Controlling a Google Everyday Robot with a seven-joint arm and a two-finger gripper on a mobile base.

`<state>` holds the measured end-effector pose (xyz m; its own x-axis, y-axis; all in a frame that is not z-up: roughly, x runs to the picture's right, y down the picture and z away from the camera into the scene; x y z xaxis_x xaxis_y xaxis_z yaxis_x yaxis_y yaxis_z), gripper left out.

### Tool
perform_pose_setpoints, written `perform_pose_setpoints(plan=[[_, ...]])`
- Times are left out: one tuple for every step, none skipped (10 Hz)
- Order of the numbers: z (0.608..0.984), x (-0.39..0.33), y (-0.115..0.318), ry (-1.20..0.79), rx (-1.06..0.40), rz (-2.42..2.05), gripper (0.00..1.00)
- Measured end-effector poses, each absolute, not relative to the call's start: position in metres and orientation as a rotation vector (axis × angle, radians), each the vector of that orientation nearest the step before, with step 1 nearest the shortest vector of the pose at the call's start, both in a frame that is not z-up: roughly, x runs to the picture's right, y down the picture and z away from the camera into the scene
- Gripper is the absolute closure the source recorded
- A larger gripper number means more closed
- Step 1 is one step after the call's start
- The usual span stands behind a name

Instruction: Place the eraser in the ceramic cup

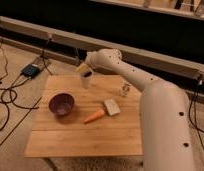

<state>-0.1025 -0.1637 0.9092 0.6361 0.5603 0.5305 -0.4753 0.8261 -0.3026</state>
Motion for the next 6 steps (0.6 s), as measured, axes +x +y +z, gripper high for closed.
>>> perform_pose_setpoints(plan=[[0.908,-0.102,-0.1646,-0.652,-0.138,0.593,0.2],[0.9082,-0.1019,-0.1643,-0.651,-0.138,0.593,0.2],[0.9082,-0.1019,-0.1643,-0.651,-0.138,0.593,0.2],[0.9082,-0.1019,-0.1643,-0.651,-0.138,0.593,0.2],[0.9083,-0.102,-0.1641,-0.651,-0.139,0.593,0.2],[0.9083,-0.102,-0.1642,-0.651,-0.139,0.593,0.2]])
